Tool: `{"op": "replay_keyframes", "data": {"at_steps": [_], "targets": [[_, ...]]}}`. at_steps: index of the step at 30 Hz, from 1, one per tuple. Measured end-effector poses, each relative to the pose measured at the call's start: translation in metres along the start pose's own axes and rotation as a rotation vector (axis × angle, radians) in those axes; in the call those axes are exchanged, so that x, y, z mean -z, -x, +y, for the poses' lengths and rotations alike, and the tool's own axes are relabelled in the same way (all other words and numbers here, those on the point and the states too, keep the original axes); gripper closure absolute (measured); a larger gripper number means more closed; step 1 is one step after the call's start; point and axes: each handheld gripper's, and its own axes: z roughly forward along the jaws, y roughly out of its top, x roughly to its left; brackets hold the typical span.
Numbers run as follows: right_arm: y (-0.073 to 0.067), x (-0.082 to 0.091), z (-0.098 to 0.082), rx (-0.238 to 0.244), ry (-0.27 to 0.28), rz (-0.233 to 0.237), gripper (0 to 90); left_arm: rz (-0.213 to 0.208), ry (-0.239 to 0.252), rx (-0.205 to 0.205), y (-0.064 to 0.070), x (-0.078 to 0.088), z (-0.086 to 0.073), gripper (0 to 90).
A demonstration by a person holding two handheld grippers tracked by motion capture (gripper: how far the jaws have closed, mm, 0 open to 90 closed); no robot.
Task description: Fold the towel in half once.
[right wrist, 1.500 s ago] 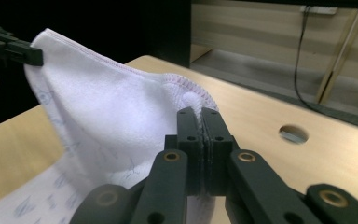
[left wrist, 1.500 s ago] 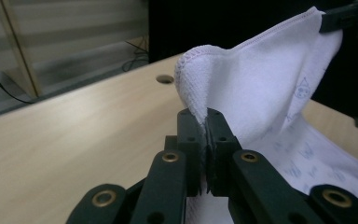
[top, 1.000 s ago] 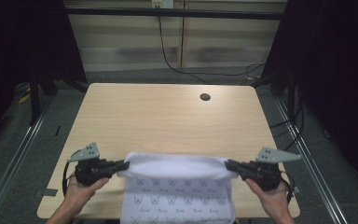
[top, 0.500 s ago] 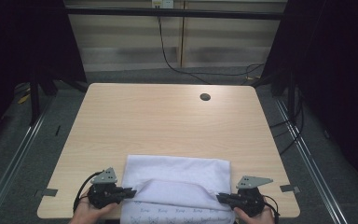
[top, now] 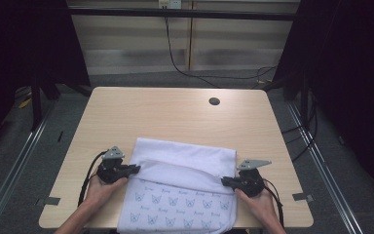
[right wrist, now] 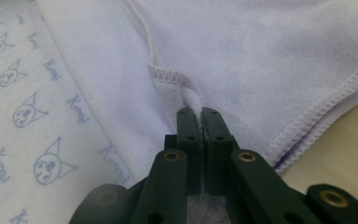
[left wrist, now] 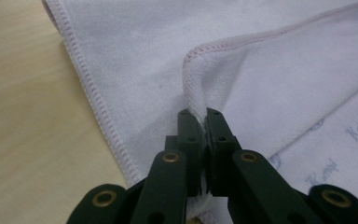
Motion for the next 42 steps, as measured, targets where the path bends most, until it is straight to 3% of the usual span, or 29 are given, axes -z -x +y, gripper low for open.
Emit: {"op": "replay_keyframes", "data": {"at_steps": [7,8,11,12,21,23,26,31,35,36,37,39,42], "targets": [[0.024,-0.026,0.031,-0.007,0.008,-0.033,88.0,0.062,0.018,0.047,-0.030,-0.015,0.019,87.0],[0.033,-0.033,0.037,-0.032,0.029,-0.036,87.9,0.064,0.012,0.049,-0.033,-0.017,0.022,87.0],[0.041,-0.039,0.043,-0.053,0.041,-0.028,88.0,0.085,-0.004,0.051,-0.041,-0.021,0.030,87.0],[0.046,-0.044,0.049,-0.062,0.047,-0.045,88.0,0.095,-0.006,0.049,-0.043,-0.022,0.033,87.0],[0.060,-0.061,0.072,-0.082,0.034,-0.091,88.0,0.136,0.008,0.080,-0.063,-0.035,0.047,87.0],[0.064,-0.066,0.078,-0.079,0.037,-0.117,87.9,0.146,0.000,0.079,-0.067,-0.038,0.051,87.0],[0.072,-0.073,0.086,-0.115,0.048,-0.133,88.0,0.152,0.008,0.097,-0.074,-0.043,0.057,87.0],[0.079,-0.082,0.099,-0.114,0.043,-0.191,87.9,0.168,0.017,0.105,-0.082,-0.050,0.065,87.0],[0.083,-0.083,0.104,-0.105,0.030,-0.226,87.9,0.161,0.016,0.132,-0.085,-0.052,0.068,87.1],[0.083,-0.083,0.104,-0.099,0.023,-0.236,87.9,0.154,0.035,0.152,-0.084,-0.052,0.067,87.1],[0.082,-0.081,0.105,-0.101,0.021,-0.237,87.9,0.158,0.031,0.129,-0.084,-0.049,0.067,87.1],[0.083,-0.074,0.106,-0.113,0.062,-0.227,87.9,0.132,0.089,0.161,-0.082,-0.041,0.069,87.2],[0.081,-0.052,0.115,-0.119,0.169,-0.193,88.0,0.125,0.138,0.106,-0.073,-0.020,0.081,87.2]]}}
